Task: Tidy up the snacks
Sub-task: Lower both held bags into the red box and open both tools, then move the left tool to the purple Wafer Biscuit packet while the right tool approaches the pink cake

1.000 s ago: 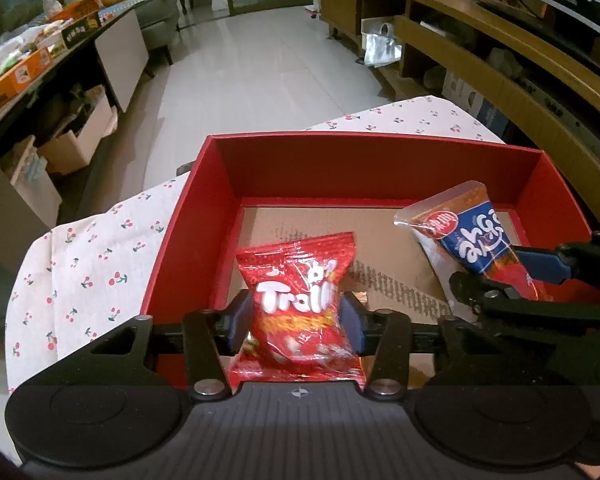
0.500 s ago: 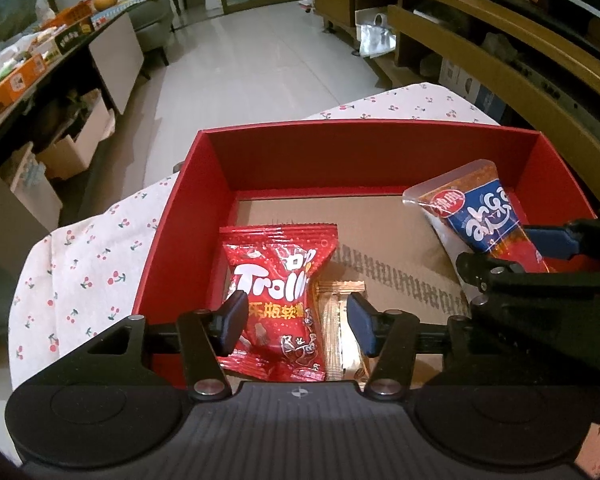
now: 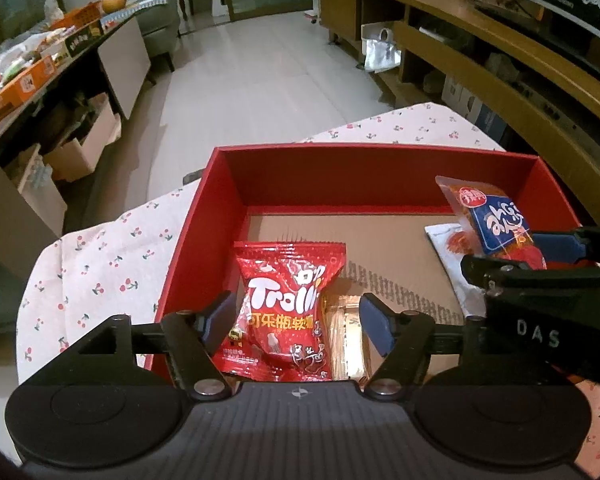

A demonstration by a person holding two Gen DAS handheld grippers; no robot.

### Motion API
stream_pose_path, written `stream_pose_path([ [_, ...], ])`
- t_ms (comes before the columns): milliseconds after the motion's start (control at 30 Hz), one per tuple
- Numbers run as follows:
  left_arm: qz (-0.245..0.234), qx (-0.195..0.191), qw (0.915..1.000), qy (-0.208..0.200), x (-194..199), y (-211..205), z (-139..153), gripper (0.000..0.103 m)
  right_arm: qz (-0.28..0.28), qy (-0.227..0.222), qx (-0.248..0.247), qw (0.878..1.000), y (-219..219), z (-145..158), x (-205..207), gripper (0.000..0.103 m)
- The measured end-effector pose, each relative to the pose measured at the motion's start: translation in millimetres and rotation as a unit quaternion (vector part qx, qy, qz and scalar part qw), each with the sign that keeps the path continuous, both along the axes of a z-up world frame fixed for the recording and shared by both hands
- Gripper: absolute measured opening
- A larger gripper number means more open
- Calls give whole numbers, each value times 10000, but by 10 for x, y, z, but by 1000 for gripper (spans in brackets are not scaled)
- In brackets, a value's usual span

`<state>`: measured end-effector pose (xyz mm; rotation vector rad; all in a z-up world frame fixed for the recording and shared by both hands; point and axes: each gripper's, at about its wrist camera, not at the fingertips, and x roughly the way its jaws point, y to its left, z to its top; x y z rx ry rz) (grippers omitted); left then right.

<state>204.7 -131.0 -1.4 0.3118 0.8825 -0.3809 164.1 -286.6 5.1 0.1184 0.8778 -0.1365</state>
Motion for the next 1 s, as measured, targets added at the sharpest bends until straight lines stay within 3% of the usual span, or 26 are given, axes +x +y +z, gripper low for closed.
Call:
stream_pose_path([
  [367,58,-251,9996,-98,-10,61,179,78,-89,-221,515,9984,-162,136,-73,55],
  [700,66,-236,9996,-112,-93,181,230,79,-69,-265,384,9989,-90,201,-202,55],
  [1000,279,-360,9989,-114,-332,581,358,82,207,-306,362,9987,167,318,-505,55],
])
